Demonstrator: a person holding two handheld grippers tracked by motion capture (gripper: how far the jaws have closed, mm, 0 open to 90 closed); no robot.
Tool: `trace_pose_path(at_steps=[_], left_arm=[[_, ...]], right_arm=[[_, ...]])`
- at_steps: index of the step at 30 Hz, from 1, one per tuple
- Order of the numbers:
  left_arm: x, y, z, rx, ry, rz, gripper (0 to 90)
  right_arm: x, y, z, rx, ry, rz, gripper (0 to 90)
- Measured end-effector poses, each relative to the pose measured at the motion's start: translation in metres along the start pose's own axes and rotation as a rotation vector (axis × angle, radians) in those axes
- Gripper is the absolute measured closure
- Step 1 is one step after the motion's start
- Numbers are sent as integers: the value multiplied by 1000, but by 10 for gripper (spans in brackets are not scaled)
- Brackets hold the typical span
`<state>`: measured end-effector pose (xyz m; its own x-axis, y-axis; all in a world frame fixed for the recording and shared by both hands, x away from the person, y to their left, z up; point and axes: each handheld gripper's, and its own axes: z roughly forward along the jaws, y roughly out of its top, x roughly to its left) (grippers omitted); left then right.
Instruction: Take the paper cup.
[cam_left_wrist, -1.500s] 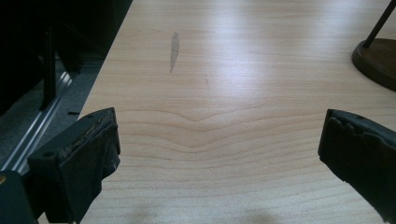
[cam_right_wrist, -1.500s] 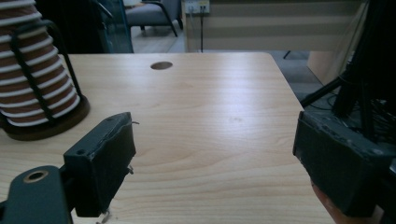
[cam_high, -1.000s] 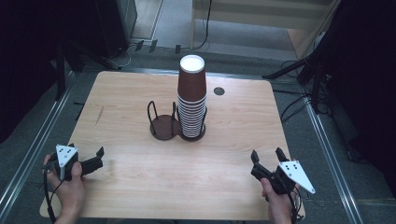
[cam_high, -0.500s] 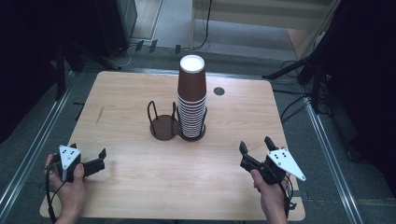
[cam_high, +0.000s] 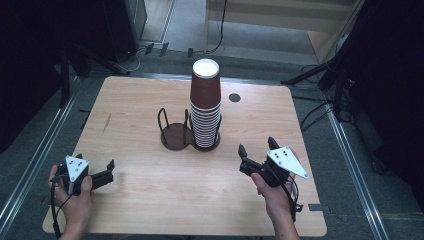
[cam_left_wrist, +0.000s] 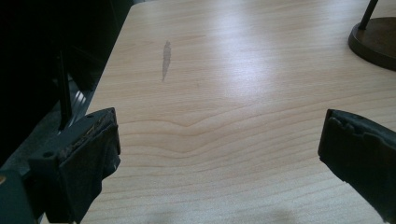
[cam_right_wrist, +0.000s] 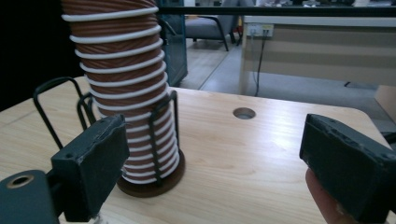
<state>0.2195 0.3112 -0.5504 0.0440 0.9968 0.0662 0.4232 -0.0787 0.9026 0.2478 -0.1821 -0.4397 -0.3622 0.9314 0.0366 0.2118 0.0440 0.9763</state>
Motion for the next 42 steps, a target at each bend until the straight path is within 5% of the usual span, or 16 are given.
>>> trace_pose_path(at_steps=[17,32,42], left_arm=[[-2,0,1,8,-19,22,0],[-1,0,1,9,-36,25,0],[-1,0,1,9,-42,29,0]], right_arm=[[29,21,30,-9,77,-5,138],[48,34,51,-14,78,-15,79],[56,45,68,-9,80,20,84]])
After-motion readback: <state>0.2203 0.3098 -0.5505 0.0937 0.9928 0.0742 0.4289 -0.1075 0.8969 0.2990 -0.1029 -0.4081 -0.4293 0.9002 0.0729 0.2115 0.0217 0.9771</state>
